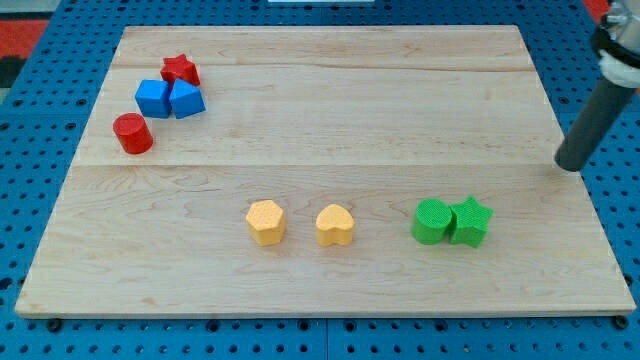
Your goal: Push the green blocks into the yellow heart
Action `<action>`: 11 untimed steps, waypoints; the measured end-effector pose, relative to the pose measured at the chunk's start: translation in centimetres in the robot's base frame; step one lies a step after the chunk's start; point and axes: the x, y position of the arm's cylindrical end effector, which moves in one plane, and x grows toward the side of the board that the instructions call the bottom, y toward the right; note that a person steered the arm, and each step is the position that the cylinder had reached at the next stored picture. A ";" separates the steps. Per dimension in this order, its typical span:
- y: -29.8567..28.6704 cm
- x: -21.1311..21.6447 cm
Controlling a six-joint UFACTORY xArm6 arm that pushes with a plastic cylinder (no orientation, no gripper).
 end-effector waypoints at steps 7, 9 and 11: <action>-9.5 8.1; -22.2 8.0; -33.7 8.0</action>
